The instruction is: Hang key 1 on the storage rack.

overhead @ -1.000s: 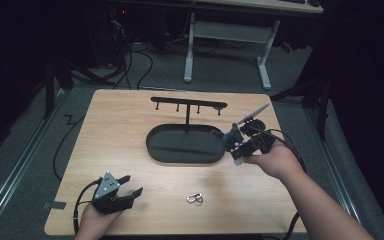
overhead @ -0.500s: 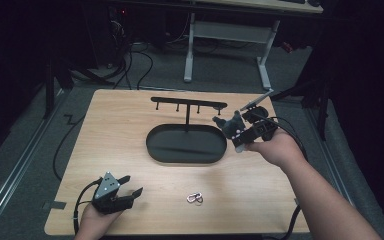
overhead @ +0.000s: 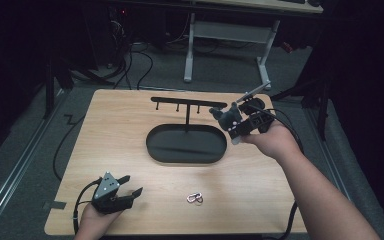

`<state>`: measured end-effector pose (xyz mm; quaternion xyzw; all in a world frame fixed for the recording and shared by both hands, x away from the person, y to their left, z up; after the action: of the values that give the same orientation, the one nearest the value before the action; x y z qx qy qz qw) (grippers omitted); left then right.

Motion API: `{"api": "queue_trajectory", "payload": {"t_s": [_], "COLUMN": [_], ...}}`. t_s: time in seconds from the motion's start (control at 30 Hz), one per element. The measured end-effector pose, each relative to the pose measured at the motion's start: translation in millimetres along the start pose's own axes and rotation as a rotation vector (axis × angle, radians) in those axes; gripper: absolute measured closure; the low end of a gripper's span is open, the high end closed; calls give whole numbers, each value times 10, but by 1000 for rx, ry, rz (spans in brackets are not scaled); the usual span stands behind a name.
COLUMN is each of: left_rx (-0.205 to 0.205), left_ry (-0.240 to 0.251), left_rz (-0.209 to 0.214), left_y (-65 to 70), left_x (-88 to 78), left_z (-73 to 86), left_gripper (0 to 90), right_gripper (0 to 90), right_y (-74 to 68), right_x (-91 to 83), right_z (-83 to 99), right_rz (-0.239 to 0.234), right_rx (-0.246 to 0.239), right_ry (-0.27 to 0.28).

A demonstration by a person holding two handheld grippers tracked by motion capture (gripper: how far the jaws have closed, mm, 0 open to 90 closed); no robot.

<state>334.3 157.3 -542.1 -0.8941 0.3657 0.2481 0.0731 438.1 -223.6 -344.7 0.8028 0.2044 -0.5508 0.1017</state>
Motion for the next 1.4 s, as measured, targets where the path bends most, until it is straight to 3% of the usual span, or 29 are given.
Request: {"api": "queue_trajectory", "payload": {"t_s": [0.33, 0.57, 0.93, 1.4], "left_rx": [0, 1, 10, 13], "left_ry": [1, -2, -12, -12], "left_rz": [-1, 3, 6, 6], "left_y": [-6, -1, 16, 16], "left_x": [-5, 0, 12, 14], "left_z": [-1, 2, 8, 13], "left_gripper": [352, 352, 352, 352], "right_gripper": [476, 476, 473, 463], "right_y": [16, 106, 171, 132], "right_x": [19, 83, 285, 669], "right_z": [-77, -15, 189, 251], "right_rz": [16, 33, 28, -15], "right_rx": [22, 39, 52, 58], "right_ry": [32, 32, 1, 14]}}
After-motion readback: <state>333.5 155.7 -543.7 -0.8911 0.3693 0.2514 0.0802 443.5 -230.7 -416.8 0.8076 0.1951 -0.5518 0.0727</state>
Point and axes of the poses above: each handheld gripper's, and its own axes: x roughly forward along the jaws, z roughly out of its underside, y roughly to its right, the point moved 4 cm from there along x, roughly forward along the jaws, and after that the axes turned 1 degree about -z, right-handed, at the moved point
